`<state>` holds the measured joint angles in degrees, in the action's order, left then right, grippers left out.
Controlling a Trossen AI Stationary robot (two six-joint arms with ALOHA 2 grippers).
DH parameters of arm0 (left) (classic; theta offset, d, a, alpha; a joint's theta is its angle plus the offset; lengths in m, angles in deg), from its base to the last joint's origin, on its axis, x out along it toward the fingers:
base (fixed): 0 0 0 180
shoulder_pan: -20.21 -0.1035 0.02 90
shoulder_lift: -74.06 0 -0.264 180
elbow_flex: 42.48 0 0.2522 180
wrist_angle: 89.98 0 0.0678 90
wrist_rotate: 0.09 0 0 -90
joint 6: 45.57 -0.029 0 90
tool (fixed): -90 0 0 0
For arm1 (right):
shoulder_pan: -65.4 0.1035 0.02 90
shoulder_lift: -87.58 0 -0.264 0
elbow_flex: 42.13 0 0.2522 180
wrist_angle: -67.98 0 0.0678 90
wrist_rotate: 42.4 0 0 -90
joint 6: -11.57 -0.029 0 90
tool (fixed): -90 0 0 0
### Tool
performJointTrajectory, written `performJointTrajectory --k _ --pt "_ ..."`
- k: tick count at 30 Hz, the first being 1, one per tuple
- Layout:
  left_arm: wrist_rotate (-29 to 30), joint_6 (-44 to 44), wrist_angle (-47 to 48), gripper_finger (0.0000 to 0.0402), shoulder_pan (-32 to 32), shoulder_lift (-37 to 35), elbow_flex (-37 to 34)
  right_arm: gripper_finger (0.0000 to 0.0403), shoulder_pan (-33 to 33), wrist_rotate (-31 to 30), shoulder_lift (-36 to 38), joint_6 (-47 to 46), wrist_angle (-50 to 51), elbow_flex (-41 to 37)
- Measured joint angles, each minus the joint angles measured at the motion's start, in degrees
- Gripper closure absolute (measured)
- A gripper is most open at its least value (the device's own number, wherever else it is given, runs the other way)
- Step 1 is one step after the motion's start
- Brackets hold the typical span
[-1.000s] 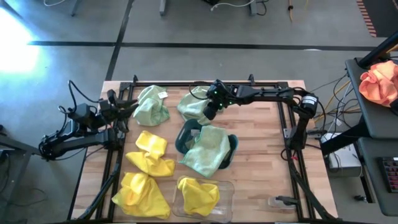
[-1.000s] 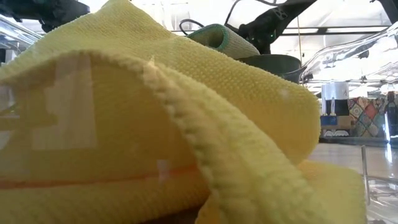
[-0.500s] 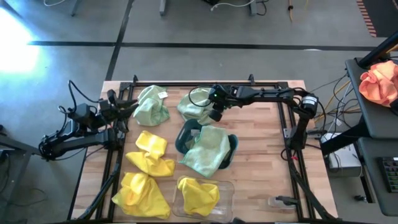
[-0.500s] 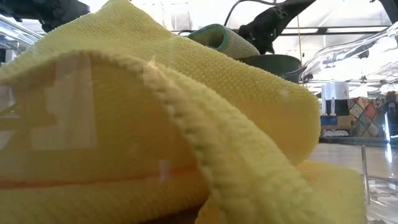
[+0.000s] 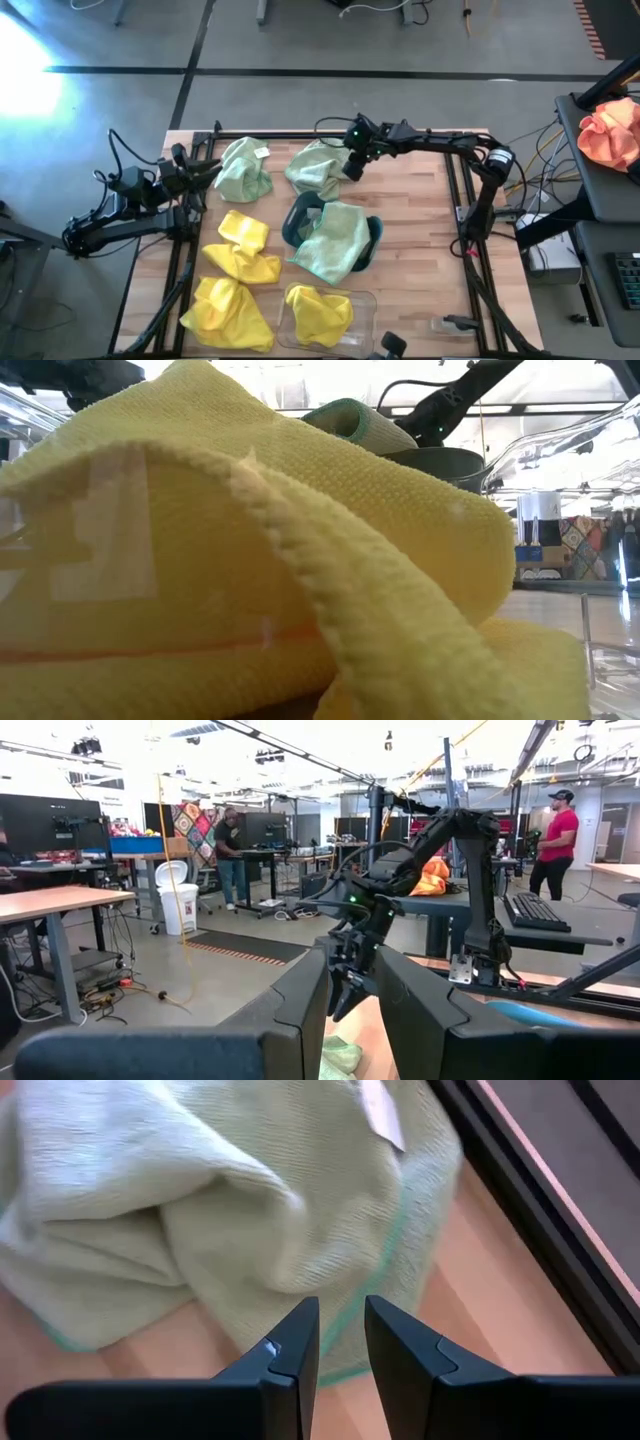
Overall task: Sort microfiber towel by color & place in baskets
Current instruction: Put the right green microfiber cloth into the blue bin
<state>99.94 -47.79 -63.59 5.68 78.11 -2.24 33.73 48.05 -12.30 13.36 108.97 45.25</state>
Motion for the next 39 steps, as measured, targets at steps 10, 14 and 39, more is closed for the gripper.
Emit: performJointTrajectory --k 10,14,39 --pt "2.1 -0.1 0.1 0.0327 0.0 0.0 0.0 0.0282 0.1 3.2 0.0 -0.7 0.4 -0.1" --pt "2.1 -0.2 0.1 0.0327 0.0 0.0 0.0 0.0262 0.2 3.6 0.0 -2.9 0.4 -0.1" --pt "2.1 0.2 0.2 0.0327 0.0 0.0 0.0 0.0243 3.1 9.6 -6.3 -7.7 -6.4 1.1"
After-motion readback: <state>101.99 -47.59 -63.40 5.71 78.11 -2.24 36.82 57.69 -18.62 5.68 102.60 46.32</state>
